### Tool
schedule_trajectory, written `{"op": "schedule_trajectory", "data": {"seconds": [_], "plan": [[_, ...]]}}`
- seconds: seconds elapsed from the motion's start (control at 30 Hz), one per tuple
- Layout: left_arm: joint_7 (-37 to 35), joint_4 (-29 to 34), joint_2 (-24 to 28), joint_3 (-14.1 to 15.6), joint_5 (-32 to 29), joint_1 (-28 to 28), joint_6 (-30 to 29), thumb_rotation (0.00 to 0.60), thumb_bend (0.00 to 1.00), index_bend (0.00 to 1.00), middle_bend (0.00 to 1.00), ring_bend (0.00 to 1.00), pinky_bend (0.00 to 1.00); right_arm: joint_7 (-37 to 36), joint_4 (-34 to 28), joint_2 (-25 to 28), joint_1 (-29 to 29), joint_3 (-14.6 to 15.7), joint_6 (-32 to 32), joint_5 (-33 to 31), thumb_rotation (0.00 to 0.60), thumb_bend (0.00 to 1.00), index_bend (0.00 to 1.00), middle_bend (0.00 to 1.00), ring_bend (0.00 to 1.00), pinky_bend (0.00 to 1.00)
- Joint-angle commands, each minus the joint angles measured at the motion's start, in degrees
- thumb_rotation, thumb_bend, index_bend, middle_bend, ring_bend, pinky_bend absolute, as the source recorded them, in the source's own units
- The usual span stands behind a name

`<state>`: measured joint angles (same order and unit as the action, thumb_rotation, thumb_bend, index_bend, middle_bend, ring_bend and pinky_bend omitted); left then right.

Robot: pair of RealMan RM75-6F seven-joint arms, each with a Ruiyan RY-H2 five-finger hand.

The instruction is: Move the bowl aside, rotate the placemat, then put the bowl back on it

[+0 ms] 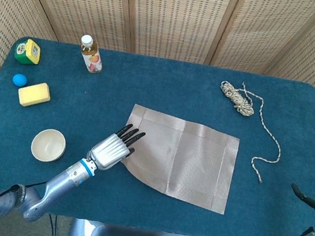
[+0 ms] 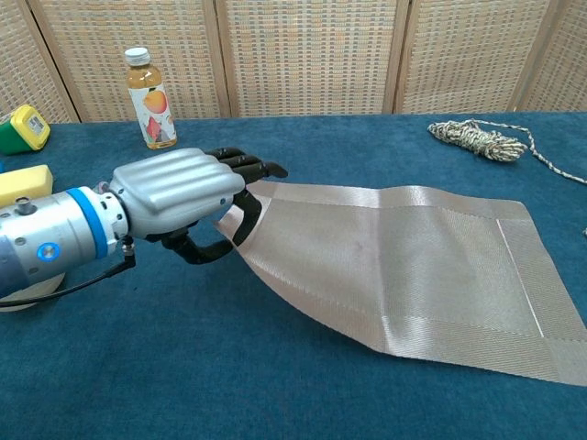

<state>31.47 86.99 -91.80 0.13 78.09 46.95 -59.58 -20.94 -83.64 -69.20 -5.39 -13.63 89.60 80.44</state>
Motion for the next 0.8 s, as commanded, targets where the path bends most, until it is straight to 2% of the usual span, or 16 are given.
{"op": "schedule_trajectory", "data": {"seconds": [0.03,0.37,0.7,0.8], "plan": [[2.8,5.3,3.4,3.5,2.6,-1.8,-0.3,0.600,0.52,0.64,0.00,0.00,0.00,0.3,-0.2,-0.1,0.0,0.2,0.2,0.2,0.600,0.20,0.00,0.00,0.00,0.00],[5.0,9.6,5.6,7.1,5.9,-4.4,-0.1,0.600,0.52,0.64,0.00,0.00,0.00,0.6,-0.6,0.1,0.1,0.5,0.1,0.6,0.600,0.20,0.00,0.00,0.00,0.00],[4.9,10.2,6.0,8.0,8.0,-5.7,0.1,0.600,0.52,0.63,0.00,0.00,0.00,0.6,-0.8,0.1,0.0,0.7,0.1,0.9,0.600,0.20,0.00,0.00,0.00,0.00],[5.1,10.5,6.5,8.5,8.4,-6.3,0.0,0.600,0.50,0.58,0.00,0.00,0.00,0.6,-0.9,0.2,0.0,0.8,0.1,1.0,0.600,0.20,0.00,0.00,0.00,0.00]]}}
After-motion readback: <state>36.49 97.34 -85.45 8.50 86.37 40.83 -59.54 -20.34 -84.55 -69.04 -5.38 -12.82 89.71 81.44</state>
